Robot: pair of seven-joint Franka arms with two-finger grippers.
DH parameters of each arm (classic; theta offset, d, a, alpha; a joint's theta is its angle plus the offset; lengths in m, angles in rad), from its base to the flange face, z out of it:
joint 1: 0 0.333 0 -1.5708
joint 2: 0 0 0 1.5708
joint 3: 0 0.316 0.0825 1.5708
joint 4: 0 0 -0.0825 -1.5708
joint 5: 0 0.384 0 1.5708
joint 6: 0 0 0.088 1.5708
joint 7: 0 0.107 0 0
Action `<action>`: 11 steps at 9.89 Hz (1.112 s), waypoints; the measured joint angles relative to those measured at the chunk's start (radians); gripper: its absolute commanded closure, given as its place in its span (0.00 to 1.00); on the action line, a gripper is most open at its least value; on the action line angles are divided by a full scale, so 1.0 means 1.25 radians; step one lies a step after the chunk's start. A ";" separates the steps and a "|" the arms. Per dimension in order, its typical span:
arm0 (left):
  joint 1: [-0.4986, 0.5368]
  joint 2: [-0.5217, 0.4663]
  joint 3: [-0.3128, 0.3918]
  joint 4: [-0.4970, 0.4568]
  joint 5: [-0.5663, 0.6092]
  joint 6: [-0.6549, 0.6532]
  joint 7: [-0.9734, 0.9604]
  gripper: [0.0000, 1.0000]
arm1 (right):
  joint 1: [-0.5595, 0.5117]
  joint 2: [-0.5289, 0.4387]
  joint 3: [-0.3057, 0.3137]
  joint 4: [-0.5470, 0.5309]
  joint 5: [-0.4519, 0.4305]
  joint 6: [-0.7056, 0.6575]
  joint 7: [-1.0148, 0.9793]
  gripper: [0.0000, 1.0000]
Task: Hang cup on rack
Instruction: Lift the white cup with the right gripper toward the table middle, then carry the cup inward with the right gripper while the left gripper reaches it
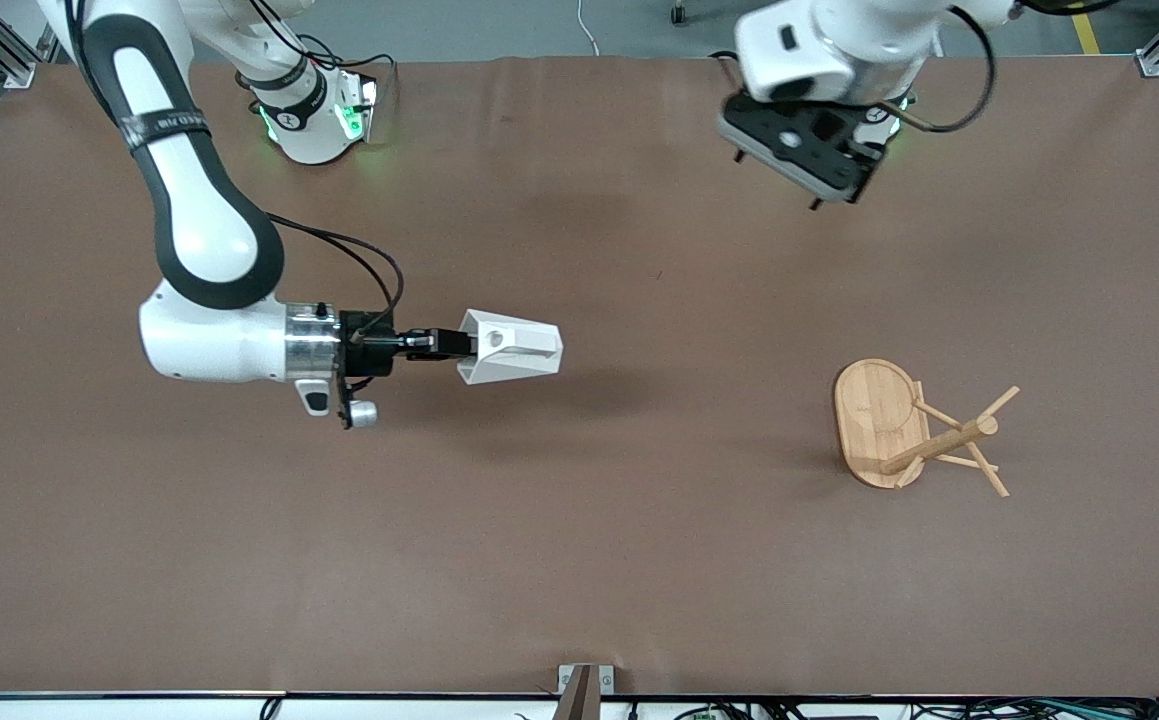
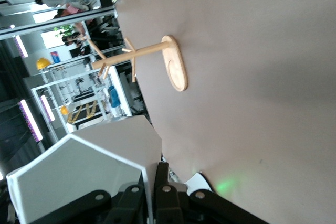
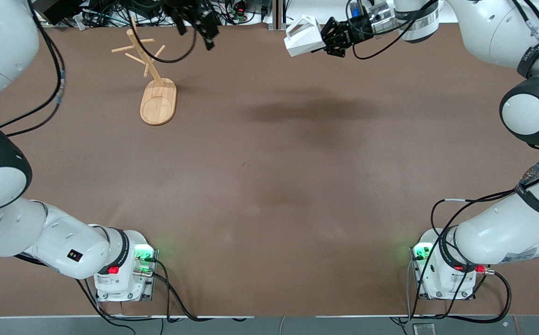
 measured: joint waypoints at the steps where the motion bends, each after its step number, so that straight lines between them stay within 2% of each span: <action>1: -0.008 0.000 -0.030 0.008 0.000 0.016 0.013 0.00 | 0.000 0.005 0.018 0.000 0.034 -0.003 -0.021 0.99; 4: -0.012 0.034 -0.102 0.010 0.000 0.132 0.072 0.00 | 0.001 0.006 0.080 -0.010 0.114 -0.010 -0.053 0.99; 7: -0.011 0.087 -0.111 0.011 0.000 0.211 0.208 0.00 | 0.001 0.004 0.103 -0.034 0.122 -0.010 -0.064 0.99; 11: -0.001 0.132 -0.112 0.013 -0.031 0.233 0.366 0.00 | 0.001 -0.005 0.122 -0.044 0.124 -0.013 -0.065 0.99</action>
